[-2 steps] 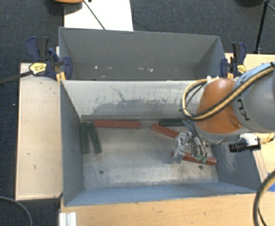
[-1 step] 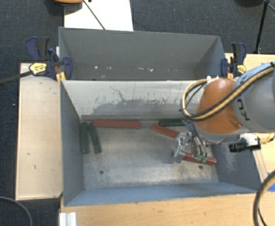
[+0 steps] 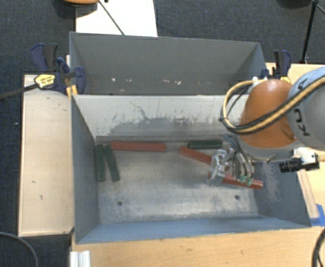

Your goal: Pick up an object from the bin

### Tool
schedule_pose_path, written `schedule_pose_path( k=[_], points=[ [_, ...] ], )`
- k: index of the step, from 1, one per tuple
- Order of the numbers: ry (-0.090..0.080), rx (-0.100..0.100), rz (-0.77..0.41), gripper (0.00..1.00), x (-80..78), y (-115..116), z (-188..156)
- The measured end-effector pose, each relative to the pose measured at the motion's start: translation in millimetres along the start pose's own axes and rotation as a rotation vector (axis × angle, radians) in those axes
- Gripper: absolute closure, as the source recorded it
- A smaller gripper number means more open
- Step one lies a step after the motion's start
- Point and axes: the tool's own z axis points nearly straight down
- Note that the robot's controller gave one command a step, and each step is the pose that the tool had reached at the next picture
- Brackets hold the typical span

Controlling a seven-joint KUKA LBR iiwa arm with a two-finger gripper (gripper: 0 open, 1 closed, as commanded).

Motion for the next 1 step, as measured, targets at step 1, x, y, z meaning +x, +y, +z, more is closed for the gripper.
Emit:
schedule_pose_path(
  k=[1],
  points=[
    [-0.007, -0.001, -0.011, 1.0, 14.5, -2.6, -115.1]
  ],
)
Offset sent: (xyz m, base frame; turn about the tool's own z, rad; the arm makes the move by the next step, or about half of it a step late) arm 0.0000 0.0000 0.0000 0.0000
